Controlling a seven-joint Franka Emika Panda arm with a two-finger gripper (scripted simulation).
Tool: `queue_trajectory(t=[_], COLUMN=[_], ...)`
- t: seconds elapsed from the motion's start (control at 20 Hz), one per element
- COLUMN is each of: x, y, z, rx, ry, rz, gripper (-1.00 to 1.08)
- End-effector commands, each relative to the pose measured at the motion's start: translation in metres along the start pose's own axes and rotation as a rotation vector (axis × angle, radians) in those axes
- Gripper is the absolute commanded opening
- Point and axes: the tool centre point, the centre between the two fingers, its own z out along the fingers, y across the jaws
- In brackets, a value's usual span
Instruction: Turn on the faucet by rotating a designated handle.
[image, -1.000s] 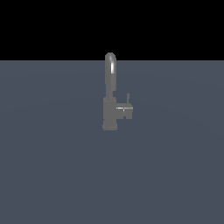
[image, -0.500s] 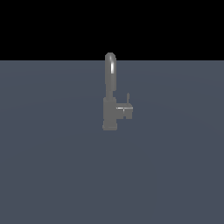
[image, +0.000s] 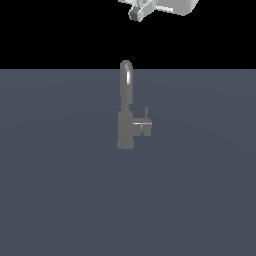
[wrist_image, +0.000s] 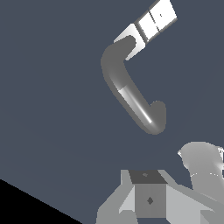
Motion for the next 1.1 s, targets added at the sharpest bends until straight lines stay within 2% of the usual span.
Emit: queue_trajectory(t=[0.0, 0.6, 1.05], x=[0.017, 0.102, 0.17], y=[0.0, 0.007, 0.021], z=[0.001, 0.017, 0.047], rx=[0.039, 0.238, 0.414], ry=[-0.04, -0.243, -0.423], rz=[0.036, 0.222, 0.389], gripper=[-1.0, -1.0, -1.0])
